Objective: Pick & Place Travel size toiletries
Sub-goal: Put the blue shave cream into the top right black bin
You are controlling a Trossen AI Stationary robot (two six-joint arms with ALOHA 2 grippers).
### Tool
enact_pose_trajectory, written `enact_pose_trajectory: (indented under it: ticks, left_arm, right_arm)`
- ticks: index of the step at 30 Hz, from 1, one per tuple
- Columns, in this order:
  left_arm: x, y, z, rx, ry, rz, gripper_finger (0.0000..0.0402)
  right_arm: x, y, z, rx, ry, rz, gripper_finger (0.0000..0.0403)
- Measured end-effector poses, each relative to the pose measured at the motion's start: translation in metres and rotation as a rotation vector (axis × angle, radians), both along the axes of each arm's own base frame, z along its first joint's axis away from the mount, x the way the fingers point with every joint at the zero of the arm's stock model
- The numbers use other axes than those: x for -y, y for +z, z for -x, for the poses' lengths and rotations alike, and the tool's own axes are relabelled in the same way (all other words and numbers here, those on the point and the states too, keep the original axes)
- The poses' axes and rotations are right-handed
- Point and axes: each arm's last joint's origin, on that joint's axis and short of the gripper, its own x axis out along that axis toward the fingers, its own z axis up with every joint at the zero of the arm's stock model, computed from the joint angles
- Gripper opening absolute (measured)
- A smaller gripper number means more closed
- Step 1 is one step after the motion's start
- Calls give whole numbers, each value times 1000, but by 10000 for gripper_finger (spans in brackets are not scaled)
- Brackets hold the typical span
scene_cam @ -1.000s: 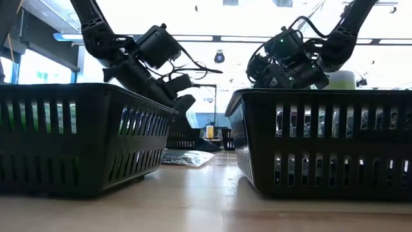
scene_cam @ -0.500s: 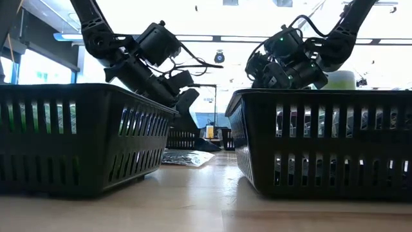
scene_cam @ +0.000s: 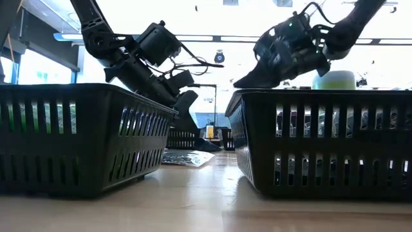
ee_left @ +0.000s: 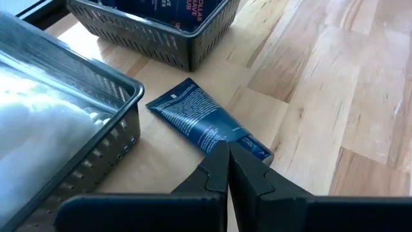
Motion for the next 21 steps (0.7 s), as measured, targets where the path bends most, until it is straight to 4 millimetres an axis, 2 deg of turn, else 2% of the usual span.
enact_pose_trajectory:
  ticks: [4, 7, 15, 18, 21]
  left_arm:
    - [0, 0, 0, -4, -6, -8, 2]
    - [0, 0, 0, -7, -10, -14, 18]
    - [0, 0, 0, 13, 15, 22, 130]
    - [1, 4, 0, 26, -8, 42, 170]
    - [2, 19, -1, 90, -46, 91, 194]
  right_arm:
    - [3, 19, 11, 39, -37, 54, 3]
    - [4, 37, 20, 96, -77, 144, 3]
    - [7, 76, 47, 231, -165, 282, 3]
    - [9, 82, 54, 246, -185, 292, 3]
    - [11, 79, 57, 211, -195, 294, 3]
